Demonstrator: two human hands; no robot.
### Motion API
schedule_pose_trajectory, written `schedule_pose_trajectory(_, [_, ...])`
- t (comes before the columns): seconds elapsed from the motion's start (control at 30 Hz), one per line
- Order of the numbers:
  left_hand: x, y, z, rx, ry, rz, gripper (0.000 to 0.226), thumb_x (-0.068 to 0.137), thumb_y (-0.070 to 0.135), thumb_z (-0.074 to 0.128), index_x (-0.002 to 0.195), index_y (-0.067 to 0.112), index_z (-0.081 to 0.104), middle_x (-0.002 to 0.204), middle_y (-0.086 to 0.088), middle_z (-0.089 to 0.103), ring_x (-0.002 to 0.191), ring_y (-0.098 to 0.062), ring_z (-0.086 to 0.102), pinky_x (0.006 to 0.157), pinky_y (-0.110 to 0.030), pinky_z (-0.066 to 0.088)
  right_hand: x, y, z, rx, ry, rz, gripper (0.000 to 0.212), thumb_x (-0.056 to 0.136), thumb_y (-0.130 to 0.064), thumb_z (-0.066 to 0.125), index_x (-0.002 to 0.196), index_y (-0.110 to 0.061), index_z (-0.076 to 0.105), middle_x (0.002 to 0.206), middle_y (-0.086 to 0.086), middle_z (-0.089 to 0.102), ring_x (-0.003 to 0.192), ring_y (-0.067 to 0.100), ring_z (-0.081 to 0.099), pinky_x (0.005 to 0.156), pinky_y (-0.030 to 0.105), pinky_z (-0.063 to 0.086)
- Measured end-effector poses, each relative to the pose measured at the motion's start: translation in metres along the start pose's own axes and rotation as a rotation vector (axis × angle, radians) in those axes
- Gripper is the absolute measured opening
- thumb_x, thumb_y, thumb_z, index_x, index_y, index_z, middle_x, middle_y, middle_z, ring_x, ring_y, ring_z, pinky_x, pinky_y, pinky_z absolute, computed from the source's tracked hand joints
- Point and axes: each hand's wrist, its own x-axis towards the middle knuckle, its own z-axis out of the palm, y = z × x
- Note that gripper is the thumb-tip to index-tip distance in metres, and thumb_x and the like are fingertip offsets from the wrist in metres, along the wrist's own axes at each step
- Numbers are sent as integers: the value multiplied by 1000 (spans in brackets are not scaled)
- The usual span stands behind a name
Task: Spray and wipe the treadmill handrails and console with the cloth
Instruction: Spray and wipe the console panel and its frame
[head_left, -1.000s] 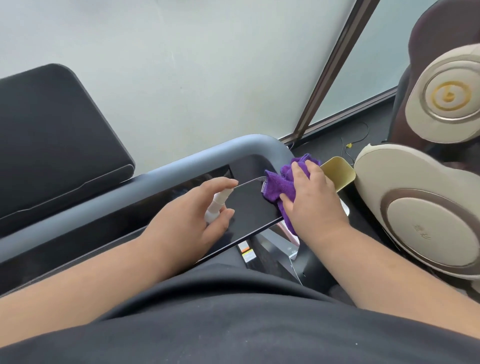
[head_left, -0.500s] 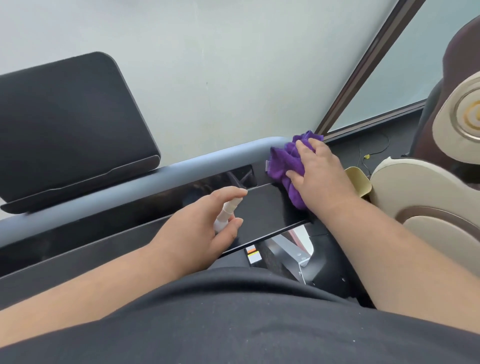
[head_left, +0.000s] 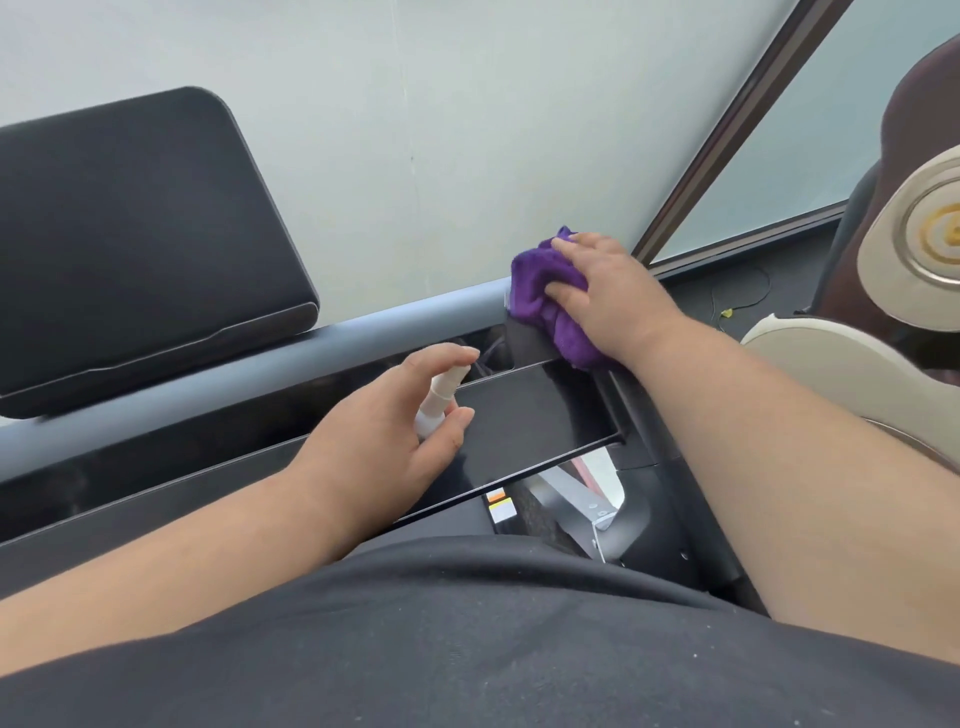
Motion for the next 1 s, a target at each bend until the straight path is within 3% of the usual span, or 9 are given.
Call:
schedule_pose_trajectory(0.13, [-6,-1,-2,-9,2,-13,46,89,45,55,128,58,34,92,24,61,82,-4,59,72,-25,47,-14,3,-11,282,99,-26,44,101,-25,52,144,-18,48,146,6,46,138,17,38,119,35,24])
schedule_pose_trajectory(0.27, [-10,-2,-5,-13,10,-15,47,88,45,56,129,56,34,92,24,60,82,-3,58,74,-29,48,-30,-46,11,205,82,-244,53,96,-23,62,145,-13,46,150,10,41,140,21,35,116,16,14])
schedule_pose_trajectory(0.33, [-9,-2,-7,-7,26,-13,47,88,46,55,129,55,34,93,22,61,81,-4,58,73,-30,48,-30,-71,30,74,12,-361,57,94,-29,63,146,-13,46,152,11,40,140,25,36,120,26,16])
schedule_pose_trajectory(0.43, [-9,-1,-8,6,41,2,46,89,46,56,131,53,36,94,22,61,83,-5,59,74,-31,50,-29,-85,56,-243,-58,-416,60,98,-43,48,153,-24,32,160,3,26,145,28,24,121,41,10])
schedule_pose_trajectory(0.57, [-12,-3,-6,7,29,-3,47,85,57,48,130,56,34,94,30,57,83,-4,59,75,-29,50,-25,-72,62,-356,-37,-389,61,99,-45,45,154,-30,26,161,0,22,144,29,22,121,44,8])
schedule_pose_trajectory(0.67, [-14,-3,-4,8,24,-6,46,84,59,46,129,58,34,93,30,57,81,-5,60,74,-31,51,-23,-53,50,-338,-8,-251,62,98,-45,48,154,-30,26,161,1,23,144,30,23,121,40,10])
schedule_pose_trajectory(0.87, [-11,0,-2,-3,4,0,47,84,60,45,129,60,33,93,22,61,81,-8,60,75,-33,51,-26,-18,16,-271,84,46,54,98,-38,53,148,-26,39,154,4,32,131,33,37,109,42,35])
schedule_pose_trajectory(1.0, [-13,3,-4,7,10,3,45,84,62,44,128,62,32,94,21,62,81,-8,61,74,-34,52,-23,-34,19,-218,94,74,54,96,-36,57,146,-26,41,152,7,33,131,33,36,111,42,32])
